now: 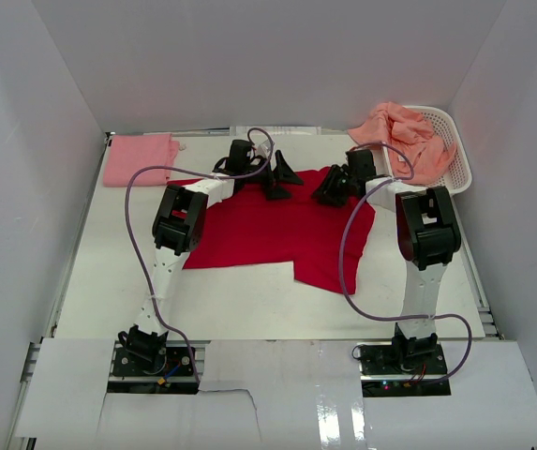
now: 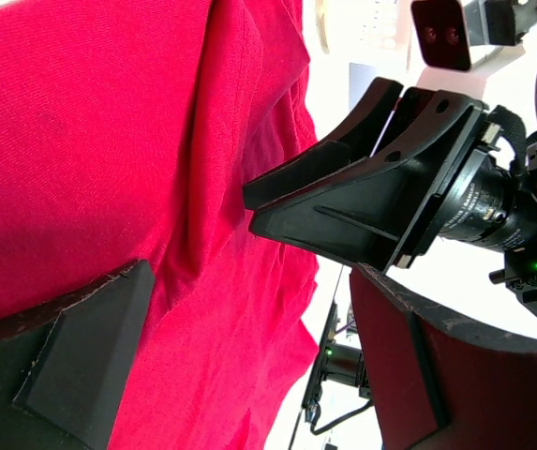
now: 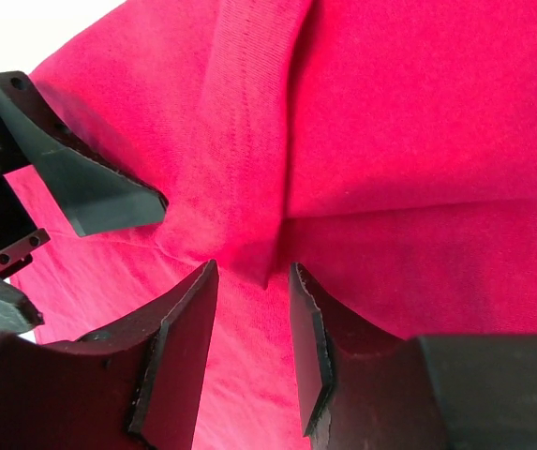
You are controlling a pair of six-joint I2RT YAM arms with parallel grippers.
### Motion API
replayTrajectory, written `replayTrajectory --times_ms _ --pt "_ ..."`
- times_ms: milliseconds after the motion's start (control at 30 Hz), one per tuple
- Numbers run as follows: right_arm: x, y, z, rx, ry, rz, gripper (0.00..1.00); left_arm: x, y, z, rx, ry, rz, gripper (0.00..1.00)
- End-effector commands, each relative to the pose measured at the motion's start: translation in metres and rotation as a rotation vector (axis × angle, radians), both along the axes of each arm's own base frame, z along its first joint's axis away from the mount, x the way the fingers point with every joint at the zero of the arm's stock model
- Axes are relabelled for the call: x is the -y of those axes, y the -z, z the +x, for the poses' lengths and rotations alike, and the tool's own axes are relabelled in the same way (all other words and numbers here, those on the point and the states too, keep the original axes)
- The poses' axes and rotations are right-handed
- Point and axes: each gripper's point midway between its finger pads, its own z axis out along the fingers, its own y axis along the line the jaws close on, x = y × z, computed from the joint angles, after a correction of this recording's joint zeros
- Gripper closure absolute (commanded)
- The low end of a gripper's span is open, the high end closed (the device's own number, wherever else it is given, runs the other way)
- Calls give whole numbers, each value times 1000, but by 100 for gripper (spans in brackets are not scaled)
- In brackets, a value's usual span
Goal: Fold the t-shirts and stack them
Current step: Fold the flattened tshirt in 1/3 of the way
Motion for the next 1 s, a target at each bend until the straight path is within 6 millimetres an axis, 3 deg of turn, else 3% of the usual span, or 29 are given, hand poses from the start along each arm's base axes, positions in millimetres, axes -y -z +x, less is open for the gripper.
replayTrajectory --times_ms 0,467,567,600,733,967 --pt "0 -11 1 37 -6 -8 57 -9 -28 4 47 -24 0 2" --pt "-14 -5 23 34 -14 14 62 -10 -29 4 41 -23 -6 2" --pt "-18 -7 25 37 -21 22 69 -11 -27 4 38 -24 -5 2" --pt "-19 -8 25 38 -23 24 77 -11 -27 4 38 -24 -5 2" --pt "-22 -11 25 32 -23 39 92 -12 -27 4 37 -25 -6 2" --pt "-27 -28 9 29 -35 87 92 -13 -28 5 38 -26 -7 2"
